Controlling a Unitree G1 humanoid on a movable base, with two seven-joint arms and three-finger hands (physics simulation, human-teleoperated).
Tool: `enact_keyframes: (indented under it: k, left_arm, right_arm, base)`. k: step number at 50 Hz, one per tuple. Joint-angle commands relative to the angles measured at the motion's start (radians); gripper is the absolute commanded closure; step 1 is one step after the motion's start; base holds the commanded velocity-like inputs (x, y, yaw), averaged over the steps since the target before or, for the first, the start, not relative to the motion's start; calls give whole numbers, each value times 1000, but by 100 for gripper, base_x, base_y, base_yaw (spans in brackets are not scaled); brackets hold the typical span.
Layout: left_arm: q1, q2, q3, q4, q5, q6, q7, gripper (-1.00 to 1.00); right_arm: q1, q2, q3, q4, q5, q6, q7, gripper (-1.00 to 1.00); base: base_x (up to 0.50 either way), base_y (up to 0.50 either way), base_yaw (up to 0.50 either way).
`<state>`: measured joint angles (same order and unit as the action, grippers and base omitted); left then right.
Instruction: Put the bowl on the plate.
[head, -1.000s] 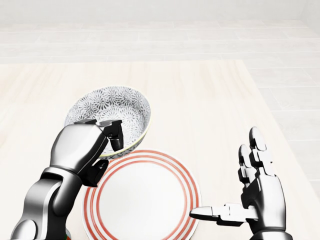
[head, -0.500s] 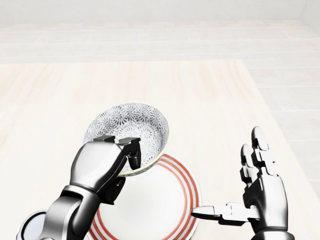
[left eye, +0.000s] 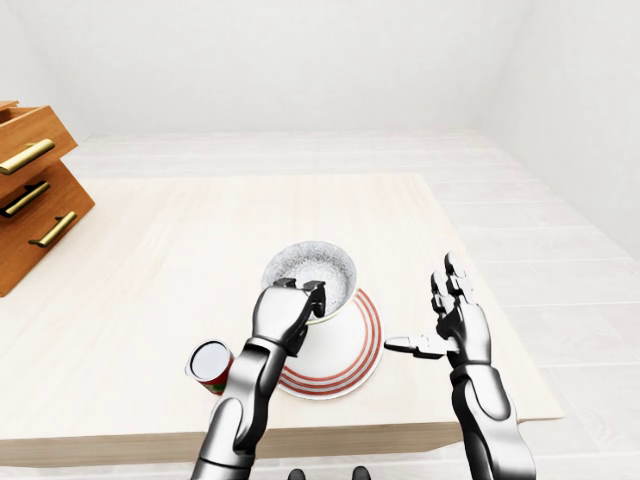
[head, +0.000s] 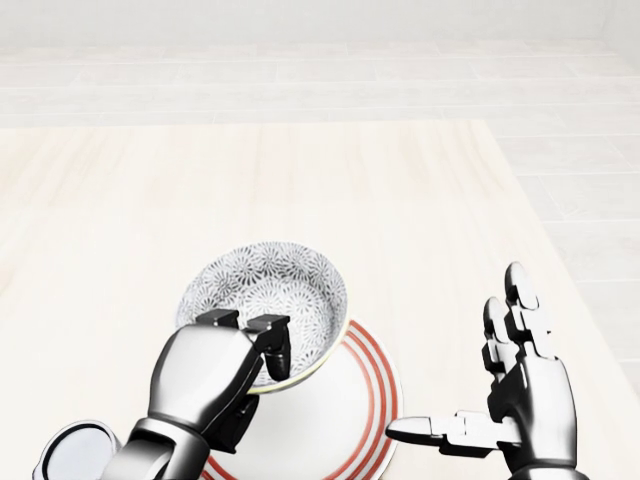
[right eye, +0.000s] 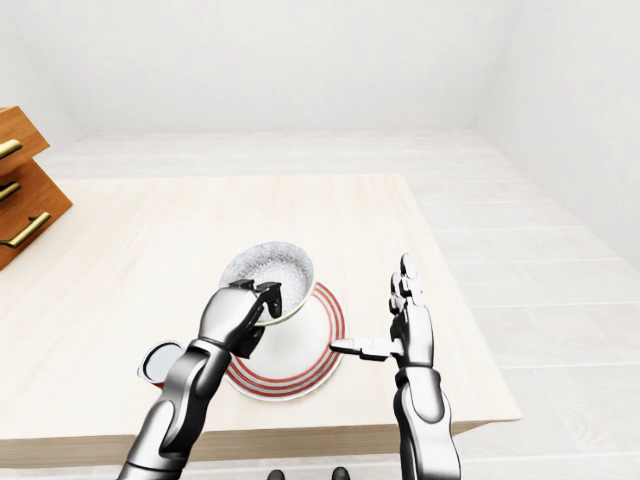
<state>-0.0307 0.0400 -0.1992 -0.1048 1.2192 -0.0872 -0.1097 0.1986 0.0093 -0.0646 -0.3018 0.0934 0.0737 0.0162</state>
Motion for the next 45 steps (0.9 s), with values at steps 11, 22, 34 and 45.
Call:
enact_keyframes:
  k: [11, 22, 34, 45]
  left_arm:
    - [45, -7, -41, 35, 27, 0, 91, 100]
    - [51, -12, -61, 50, 32, 0, 105, 100]
    - [68, -15, -73, 65, 18, 0, 110, 100]
    - [83, -11, -86, 47, 25, 0, 108, 100]
  right_arm:
    - [-16, -1, 4, 13, -1, 1, -5, -100]
    - [0, 0, 5, 26, 2, -20, -2, -100]
    - [10, 1, 5, 21, 2, -23, -1, -100]
    - [-2, -1, 4, 15, 3, -8, 0, -100]
  base:
    - [0, 0, 0]
    - [0, 0, 0]
    - [0, 0, 0]
    - [0, 0, 0]
